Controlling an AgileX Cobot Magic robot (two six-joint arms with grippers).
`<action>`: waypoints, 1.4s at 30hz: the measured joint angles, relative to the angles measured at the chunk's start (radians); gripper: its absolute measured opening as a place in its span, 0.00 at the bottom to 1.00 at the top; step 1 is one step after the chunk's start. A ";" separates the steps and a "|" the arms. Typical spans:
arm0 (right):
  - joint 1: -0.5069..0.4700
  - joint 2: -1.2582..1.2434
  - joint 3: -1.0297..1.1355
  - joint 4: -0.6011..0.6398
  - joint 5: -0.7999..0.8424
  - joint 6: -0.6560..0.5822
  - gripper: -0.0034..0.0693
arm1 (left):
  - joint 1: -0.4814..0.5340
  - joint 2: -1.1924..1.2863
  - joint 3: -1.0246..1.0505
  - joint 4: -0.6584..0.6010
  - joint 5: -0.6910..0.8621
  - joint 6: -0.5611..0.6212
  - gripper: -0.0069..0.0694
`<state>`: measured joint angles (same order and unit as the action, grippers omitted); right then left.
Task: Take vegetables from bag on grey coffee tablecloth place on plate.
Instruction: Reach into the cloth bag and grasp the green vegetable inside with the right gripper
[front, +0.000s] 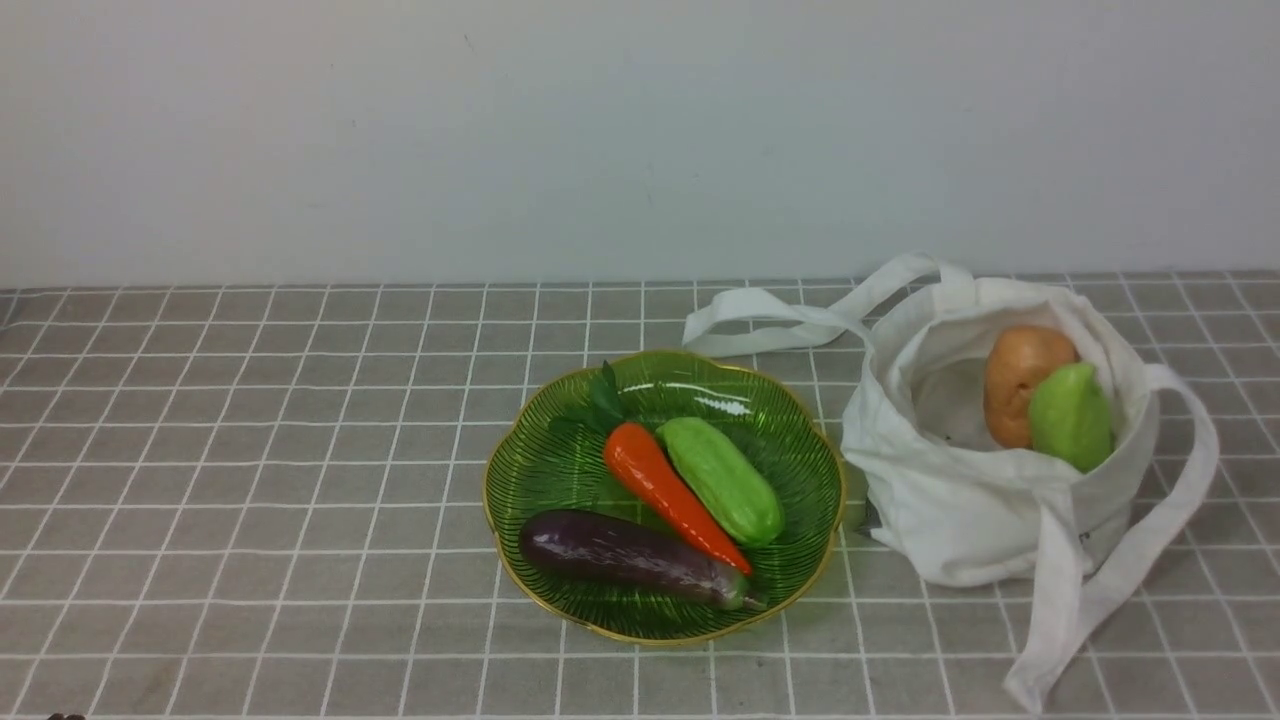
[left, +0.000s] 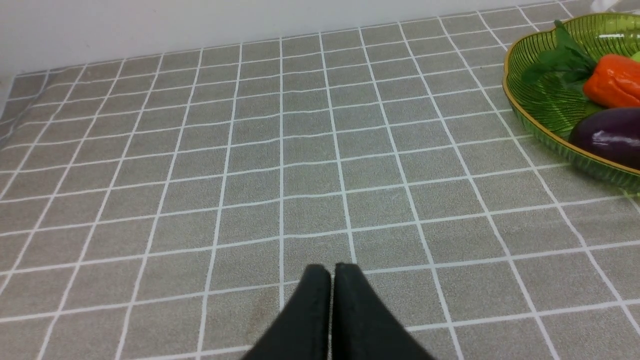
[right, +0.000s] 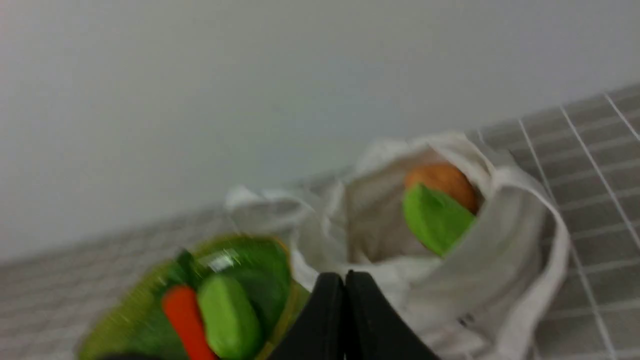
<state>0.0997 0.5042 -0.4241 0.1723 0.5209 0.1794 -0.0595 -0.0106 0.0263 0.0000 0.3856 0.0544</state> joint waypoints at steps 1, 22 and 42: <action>0.000 0.062 -0.014 -0.018 0.024 0.004 0.03 | 0.000 0.000 0.000 0.000 0.000 0.000 0.08; 0.000 0.873 -0.503 -0.072 -0.001 -0.219 0.59 | 0.000 0.000 0.000 0.000 0.000 0.000 0.08; 0.000 1.185 -0.526 -0.144 -0.196 -0.227 0.65 | 0.000 0.000 0.000 0.000 0.000 0.000 0.08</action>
<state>0.0997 1.6887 -0.9505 0.0284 0.3250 -0.0479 -0.0595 -0.0106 0.0263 0.0000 0.3856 0.0544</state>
